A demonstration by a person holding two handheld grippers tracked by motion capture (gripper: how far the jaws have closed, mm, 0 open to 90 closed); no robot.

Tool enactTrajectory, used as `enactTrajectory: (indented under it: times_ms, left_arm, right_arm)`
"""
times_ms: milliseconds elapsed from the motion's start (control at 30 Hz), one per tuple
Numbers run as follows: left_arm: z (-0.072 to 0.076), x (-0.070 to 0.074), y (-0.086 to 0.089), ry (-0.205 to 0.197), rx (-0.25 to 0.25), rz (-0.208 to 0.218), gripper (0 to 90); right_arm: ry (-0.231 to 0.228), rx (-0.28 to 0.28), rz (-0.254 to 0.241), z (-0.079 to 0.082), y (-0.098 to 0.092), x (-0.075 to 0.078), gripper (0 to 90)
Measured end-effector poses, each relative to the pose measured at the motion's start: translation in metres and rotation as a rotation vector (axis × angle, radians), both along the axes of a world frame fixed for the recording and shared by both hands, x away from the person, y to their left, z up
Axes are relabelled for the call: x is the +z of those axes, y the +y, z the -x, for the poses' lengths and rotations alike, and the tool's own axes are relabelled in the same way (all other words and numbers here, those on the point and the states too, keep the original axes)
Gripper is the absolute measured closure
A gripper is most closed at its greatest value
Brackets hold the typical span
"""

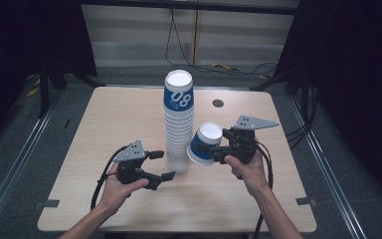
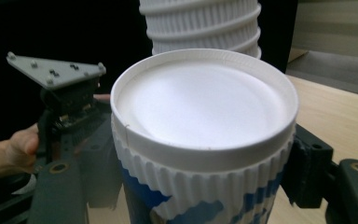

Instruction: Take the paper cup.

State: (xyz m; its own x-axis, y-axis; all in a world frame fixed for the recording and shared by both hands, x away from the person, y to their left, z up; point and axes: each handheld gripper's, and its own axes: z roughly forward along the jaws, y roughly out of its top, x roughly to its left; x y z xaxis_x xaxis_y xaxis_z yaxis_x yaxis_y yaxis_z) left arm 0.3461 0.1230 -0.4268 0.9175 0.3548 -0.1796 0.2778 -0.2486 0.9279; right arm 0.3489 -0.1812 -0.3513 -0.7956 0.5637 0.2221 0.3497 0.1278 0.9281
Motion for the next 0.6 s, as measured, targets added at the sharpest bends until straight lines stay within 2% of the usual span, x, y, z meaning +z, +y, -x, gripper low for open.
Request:
enactTrajectory:
  times_ms: [100,133,200,233,300,400,600]
  left_arm:
    - [0.002,-0.001,-0.003,0.006,-0.017,0.006,17.0]
    - [0.004,-0.004,-0.004,0.015,-0.034,-0.009,16.8]
    - [0.005,-0.007,-0.004,0.029,-0.036,-0.017,16.2]
    - [0.005,-0.009,-0.003,0.041,-0.038,-0.015,16.1]
    - [0.007,-0.012,-0.001,0.052,-0.033,0.010,16.0]
    - [0.008,-0.014,0.000,0.047,-0.052,0.011,15.7]
    - [0.010,-0.007,0.003,0.028,-0.070,0.015,15.9]
  right_arm:
    - [0.007,0.006,0.004,0.001,0.001,-0.006,27.7]
    - [0.025,0.019,-0.008,0.002,0.002,-0.012,27.7]
    - [0.033,0.031,-0.008,0.002,0.004,-0.018,27.8]
    - [0.043,0.042,-0.029,0.002,0.005,-0.022,27.9]
    - [0.059,0.064,-0.034,-0.001,0.008,-0.028,27.9]
    - [0.070,0.085,-0.045,-0.002,0.014,-0.034,27.9]
    - [0.063,0.111,-0.041,0.000,0.023,-0.039,27.9]
